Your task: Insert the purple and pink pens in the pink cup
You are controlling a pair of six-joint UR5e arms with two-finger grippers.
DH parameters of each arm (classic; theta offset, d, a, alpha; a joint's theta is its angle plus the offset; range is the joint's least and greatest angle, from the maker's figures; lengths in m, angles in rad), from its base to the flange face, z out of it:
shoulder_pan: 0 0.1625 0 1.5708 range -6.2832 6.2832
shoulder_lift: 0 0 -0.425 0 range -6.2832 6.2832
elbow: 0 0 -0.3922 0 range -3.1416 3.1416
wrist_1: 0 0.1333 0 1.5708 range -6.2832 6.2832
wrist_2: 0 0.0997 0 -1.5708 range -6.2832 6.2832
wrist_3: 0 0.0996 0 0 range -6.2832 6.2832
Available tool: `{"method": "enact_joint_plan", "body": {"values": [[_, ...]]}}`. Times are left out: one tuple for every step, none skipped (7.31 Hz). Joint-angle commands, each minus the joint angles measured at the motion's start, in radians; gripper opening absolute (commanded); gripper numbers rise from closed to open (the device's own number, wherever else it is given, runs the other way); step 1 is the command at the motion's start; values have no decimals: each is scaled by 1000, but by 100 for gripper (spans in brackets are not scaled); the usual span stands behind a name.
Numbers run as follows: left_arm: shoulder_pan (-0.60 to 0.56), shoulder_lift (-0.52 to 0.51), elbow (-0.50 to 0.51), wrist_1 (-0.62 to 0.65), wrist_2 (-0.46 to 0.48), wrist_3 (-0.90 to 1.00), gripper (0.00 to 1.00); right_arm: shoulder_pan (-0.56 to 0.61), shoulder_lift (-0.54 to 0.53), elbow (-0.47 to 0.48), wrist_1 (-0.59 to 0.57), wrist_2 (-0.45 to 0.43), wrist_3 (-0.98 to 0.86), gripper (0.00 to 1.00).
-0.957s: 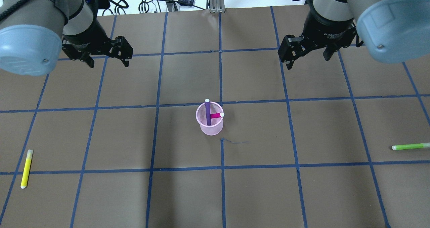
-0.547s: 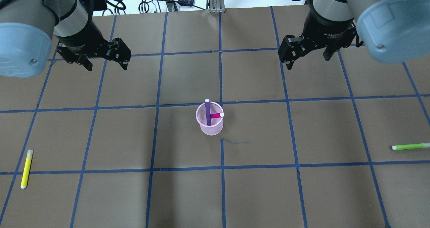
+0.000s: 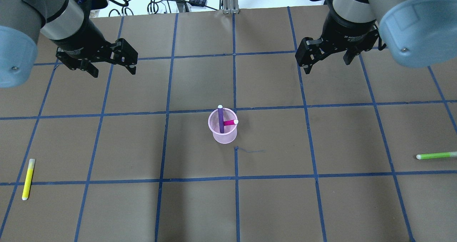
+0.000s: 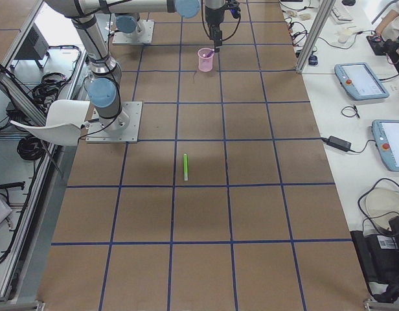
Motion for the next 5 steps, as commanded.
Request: {"method": "enact_joint_plan", "body": {"values": [[-6,0,-7,7,66,6,100,0,-1,-8,-3,33,52,100],[-7,6,-7,4,68,6,100,0,-1,-12,2,32,152,100],[-9,8,-8,1,64,5,100,0,-3,-14,2,32,169,100],[-10,0,-8,5,57,-1,100,0,-3,-14,2,30,171,100],[-10,0,-8,9,39,-2,100,0,-3,-12,3,30,171,100]]}}
